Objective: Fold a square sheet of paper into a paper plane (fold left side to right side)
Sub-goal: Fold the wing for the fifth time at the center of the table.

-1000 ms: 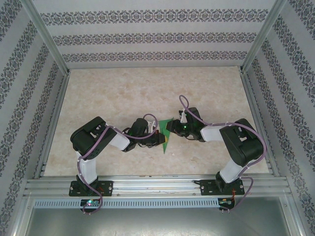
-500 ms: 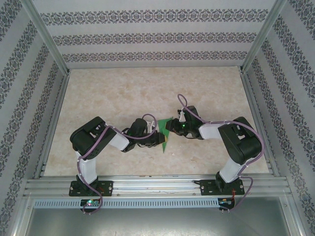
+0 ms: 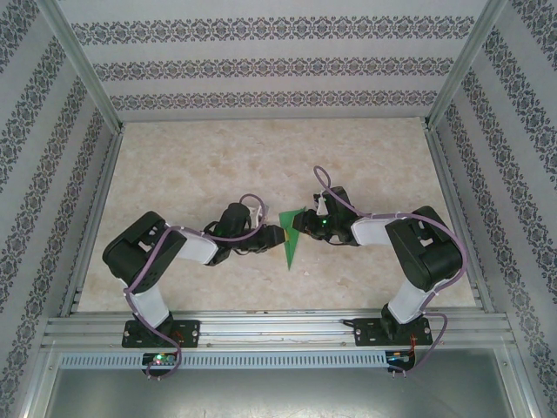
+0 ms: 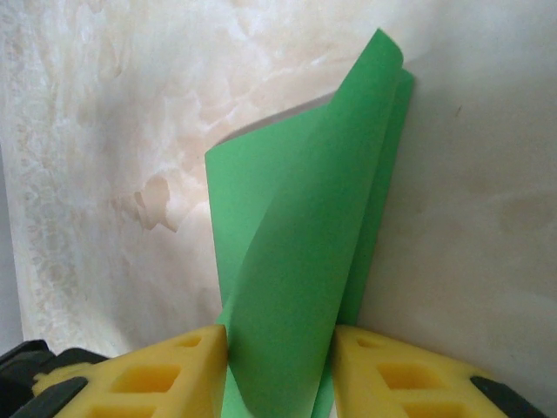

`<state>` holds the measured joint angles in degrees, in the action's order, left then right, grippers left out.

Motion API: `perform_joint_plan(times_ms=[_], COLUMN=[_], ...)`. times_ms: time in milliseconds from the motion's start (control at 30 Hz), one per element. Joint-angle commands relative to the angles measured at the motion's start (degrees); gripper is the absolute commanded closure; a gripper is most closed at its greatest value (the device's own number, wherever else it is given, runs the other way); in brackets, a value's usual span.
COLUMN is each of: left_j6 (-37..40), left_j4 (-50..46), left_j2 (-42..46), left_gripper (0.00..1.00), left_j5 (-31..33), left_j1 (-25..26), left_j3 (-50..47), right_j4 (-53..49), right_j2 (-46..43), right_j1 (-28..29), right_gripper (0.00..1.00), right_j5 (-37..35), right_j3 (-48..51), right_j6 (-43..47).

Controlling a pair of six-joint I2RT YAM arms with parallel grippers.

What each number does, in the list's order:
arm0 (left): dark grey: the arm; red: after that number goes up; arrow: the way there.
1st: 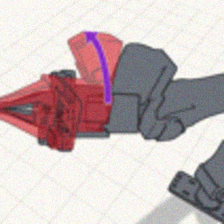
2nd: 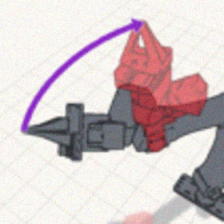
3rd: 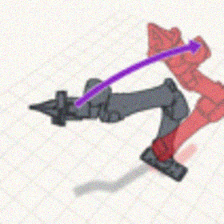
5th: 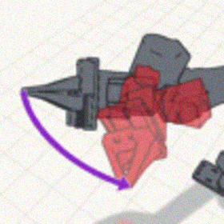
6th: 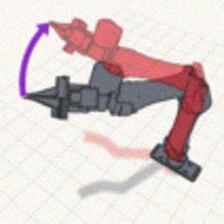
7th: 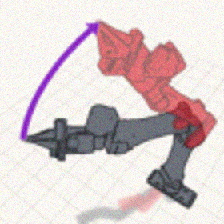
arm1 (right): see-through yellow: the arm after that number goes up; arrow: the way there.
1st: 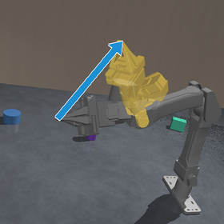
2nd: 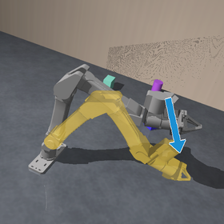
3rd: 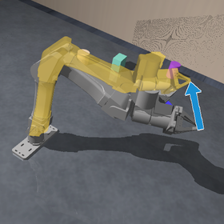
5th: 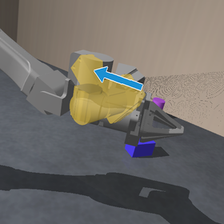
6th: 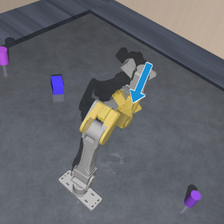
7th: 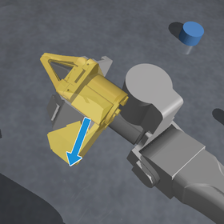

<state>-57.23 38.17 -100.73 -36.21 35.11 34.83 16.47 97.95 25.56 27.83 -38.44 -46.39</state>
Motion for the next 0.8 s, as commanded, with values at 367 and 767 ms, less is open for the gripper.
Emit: perform_joint_plan(times_ms=[367,767], left_j6=[3.35,4.28], left_j4=[-4.6,-4.46], left_j2=[-6.69,-7.47], left_gripper=[0.61,0.88], left_j5=[-1.58,0.85], left_j1=[-1.1,-1.63], left_j3=[7.72,7.53], right_j4=[-1.0,-2.84], right_j2=[4.09,5.14], right_j1=[1.33,1.42], right_gripper=[0.62,0.62], right_j5=[-1.99,-1.85], right_j3=[-0.41,-1.29], right_j6=[0.86,1.57])
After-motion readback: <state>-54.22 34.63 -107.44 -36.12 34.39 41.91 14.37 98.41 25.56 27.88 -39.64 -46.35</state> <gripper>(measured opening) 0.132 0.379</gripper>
